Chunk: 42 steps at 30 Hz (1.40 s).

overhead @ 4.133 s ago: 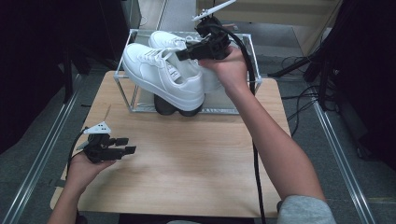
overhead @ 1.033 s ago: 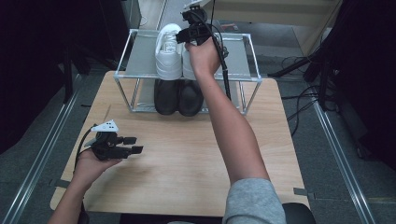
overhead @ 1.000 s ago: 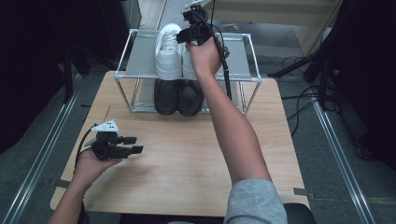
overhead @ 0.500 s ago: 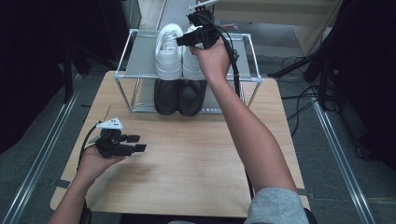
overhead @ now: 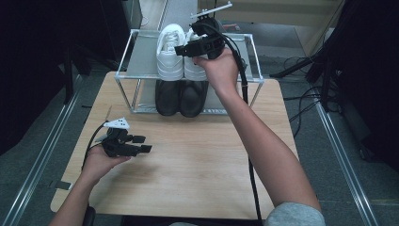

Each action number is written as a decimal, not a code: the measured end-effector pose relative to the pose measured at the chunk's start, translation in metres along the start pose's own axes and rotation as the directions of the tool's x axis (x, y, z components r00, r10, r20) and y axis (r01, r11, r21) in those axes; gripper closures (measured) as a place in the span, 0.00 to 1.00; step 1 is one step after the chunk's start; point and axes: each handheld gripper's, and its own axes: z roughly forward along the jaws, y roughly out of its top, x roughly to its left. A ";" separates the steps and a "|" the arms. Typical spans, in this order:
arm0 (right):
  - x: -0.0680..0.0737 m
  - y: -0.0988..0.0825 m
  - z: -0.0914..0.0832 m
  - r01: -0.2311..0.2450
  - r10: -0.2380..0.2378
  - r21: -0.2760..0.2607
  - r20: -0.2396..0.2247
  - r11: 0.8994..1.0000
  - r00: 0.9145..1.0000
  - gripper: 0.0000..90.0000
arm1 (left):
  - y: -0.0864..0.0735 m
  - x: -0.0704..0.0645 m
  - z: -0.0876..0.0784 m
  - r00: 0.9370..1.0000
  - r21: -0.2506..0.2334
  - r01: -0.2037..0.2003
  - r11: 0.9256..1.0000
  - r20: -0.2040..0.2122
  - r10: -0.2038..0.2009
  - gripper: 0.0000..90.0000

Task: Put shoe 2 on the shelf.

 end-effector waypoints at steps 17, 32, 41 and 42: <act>0.006 -0.060 -0.016 0.086 -0.088 -0.035 -0.073 0.996 0.993 0.45 | 0.006 0.001 0.006 1.000 0.009 -0.019 1.000 0.007 0.019 0.47; -0.008 -0.127 -0.024 0.058 -0.064 -0.050 -0.125 0.997 0.990 0.43 | 0.006 -0.001 0.006 1.000 0.001 -0.027 1.000 -0.002 0.027 0.46; -0.015 -0.160 -0.035 0.039 -0.047 -0.057 -0.147 0.998 0.988 0.42 | 0.006 -0.002 0.008 0.999 0.000 -0.033 0.999 -0.005 0.033 0.44; -0.016 -0.163 -0.035 0.037 -0.045 -0.058 -0.150 0.998 0.988 0.42 | 0.006 -0.002 0.008 0.999 0.000 -0.033 0.999 -0.003 0.033 0.44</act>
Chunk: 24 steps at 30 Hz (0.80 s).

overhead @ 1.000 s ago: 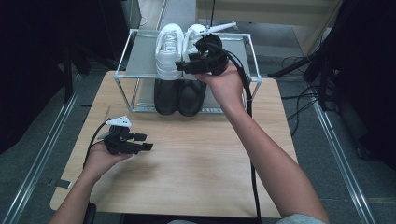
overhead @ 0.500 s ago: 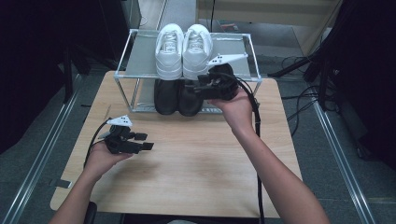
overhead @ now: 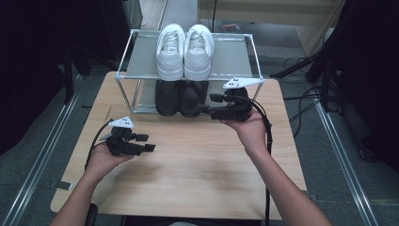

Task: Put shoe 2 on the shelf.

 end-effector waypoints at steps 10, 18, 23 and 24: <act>-0.004 -0.034 -0.005 -0.024 0.024 0.001 -0.018 1.000 1.000 0.41 | 0.000 -0.002 0.001 1.000 0.005 -0.001 1.000 0.000 0.001 0.43; -0.012 -0.066 -0.004 -0.040 0.040 0.021 -0.026 0.999 0.999 0.41 | 0.000 -0.002 0.003 1.000 0.011 -0.003 1.000 -0.004 0.003 0.43; -0.015 -0.084 -0.005 -0.060 0.060 0.033 -0.025 0.998 0.998 0.41 | 0.000 -0.003 0.004 1.000 0.015 -0.005 1.000 -0.003 0.005 0.43; -0.016 -0.087 -0.005 -0.063 0.064 0.039 -0.024 0.997 0.998 0.41 | 0.000 -0.003 0.004 1.000 0.017 -0.006 1.000 -0.001 0.006 0.43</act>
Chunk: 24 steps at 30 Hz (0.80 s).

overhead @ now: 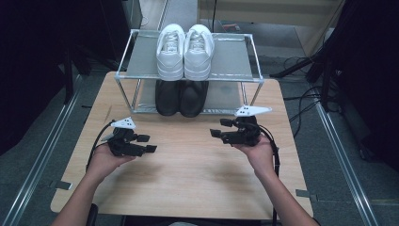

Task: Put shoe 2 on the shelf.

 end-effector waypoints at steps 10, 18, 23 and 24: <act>-0.006 -0.026 -0.001 -0.017 0.017 0.015 0.016 1.000 1.000 0.42 | 0.000 -0.002 0.002 1.000 0.004 -0.001 1.000 0.001 0.001 0.43; -0.009 -0.038 0.000 -0.025 0.024 0.019 0.026 1.000 0.999 0.42 | 0.001 -0.003 0.005 1.000 0.011 -0.005 1.000 0.005 0.005 0.42; -0.010 -0.042 0.001 -0.028 0.027 0.015 0.031 0.999 0.999 0.42 | 0.002 -0.005 0.006 1.000 0.011 -0.009 1.000 0.004 0.009 0.41; -0.010 -0.043 0.002 -0.031 0.031 0.007 0.031 0.999 0.999 0.42 | 0.002 -0.006 0.006 1.000 0.009 -0.008 1.000 0.005 0.008 0.41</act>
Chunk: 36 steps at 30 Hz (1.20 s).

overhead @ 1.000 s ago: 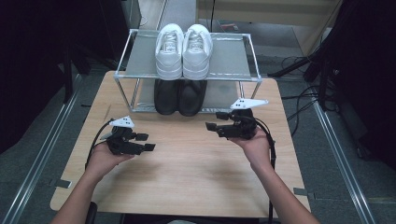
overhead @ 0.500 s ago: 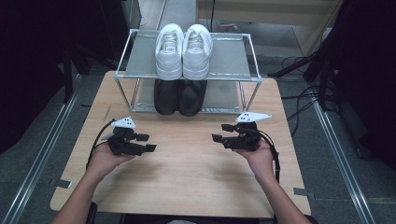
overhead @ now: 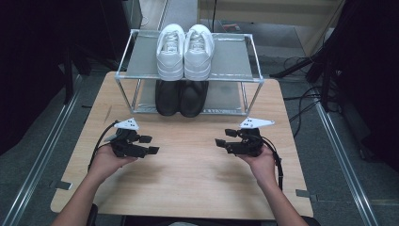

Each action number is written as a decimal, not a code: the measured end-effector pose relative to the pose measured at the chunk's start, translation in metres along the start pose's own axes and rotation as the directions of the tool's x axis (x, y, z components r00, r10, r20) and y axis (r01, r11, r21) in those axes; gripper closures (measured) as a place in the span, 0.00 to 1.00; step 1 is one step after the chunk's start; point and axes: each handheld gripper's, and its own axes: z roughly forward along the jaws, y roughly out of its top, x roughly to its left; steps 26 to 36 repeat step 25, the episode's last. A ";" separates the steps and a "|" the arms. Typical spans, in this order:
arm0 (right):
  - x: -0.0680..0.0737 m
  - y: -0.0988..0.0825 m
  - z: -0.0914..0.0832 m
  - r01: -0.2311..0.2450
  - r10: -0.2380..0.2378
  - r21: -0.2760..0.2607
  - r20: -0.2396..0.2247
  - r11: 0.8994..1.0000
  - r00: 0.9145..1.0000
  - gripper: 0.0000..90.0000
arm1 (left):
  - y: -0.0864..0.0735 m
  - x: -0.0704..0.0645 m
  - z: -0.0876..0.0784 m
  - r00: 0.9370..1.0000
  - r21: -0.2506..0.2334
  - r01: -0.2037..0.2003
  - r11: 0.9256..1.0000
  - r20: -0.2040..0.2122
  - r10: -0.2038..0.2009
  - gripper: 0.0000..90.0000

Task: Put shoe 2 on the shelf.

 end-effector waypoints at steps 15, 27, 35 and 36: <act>-0.002 -0.005 0.004 0.000 0.000 0.012 0.012 1.000 1.000 0.42 | 0.000 0.001 0.000 1.000 0.008 0.008 1.000 -0.009 -0.008 0.40; -0.003 -0.005 0.003 -0.005 0.005 0.010 0.014 1.000 1.000 0.42 | -0.001 0.002 0.000 1.000 0.007 0.008 1.000 -0.016 -0.008 0.40; -0.003 -0.005 0.003 -0.005 0.005 0.010 0.014 1.000 1.000 0.42 | -0.001 0.002 0.000 1.000 0.007 0.008 1.000 -0.016 -0.008 0.40; -0.003 -0.005 0.003 -0.005 0.005 0.010 0.014 1.000 1.000 0.42 | -0.001 0.002 0.000 1.000 0.007 0.008 1.000 -0.016 -0.008 0.40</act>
